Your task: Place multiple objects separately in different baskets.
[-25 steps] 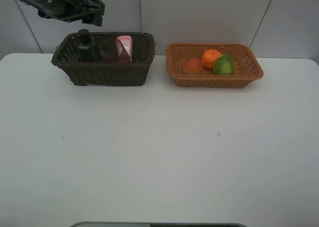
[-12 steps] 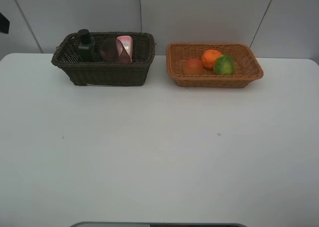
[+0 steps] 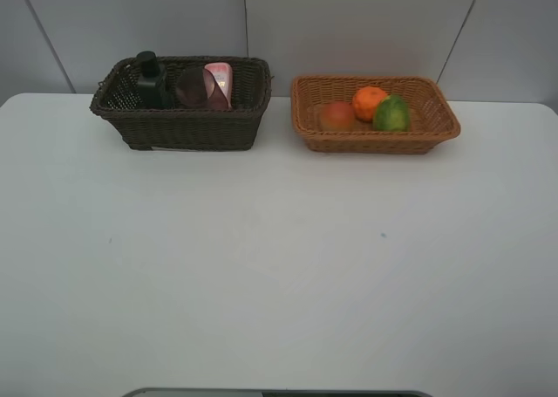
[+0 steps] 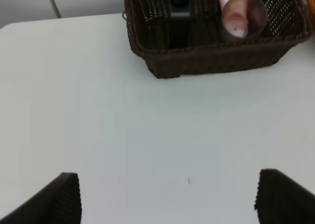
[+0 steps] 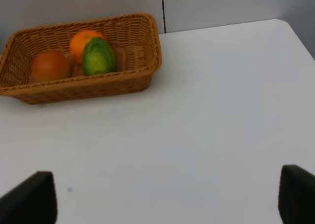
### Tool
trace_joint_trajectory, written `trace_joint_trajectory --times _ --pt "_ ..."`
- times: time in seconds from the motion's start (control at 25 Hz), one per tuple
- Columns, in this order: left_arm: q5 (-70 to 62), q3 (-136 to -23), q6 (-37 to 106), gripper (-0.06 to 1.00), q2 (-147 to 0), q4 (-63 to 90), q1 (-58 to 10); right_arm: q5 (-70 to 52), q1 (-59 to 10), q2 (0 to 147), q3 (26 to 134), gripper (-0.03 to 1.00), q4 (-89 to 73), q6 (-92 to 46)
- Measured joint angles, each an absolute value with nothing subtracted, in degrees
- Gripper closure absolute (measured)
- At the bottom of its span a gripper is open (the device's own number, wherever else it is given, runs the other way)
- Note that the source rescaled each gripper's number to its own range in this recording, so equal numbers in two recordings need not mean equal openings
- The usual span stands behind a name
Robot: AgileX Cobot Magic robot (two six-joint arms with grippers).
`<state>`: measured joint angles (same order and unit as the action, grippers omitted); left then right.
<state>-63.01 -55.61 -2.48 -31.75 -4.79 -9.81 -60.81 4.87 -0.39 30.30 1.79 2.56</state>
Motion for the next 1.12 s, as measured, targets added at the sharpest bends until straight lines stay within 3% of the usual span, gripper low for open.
trace_joint_trajectory --times 0.64,1.12 --pt "-68.8 -43.7 -2.8 0.02 -1.7 -6.5 -9.8 -60.8 4.9 -0.4 30.3 -0.03 1.8 2.6" --pt "-66.7 -33.1 -7.9 0.02 0.4 -10.2 -9.8 -60.8 -3.3 -0.1 30.3 -0.03 0.0 2.6"
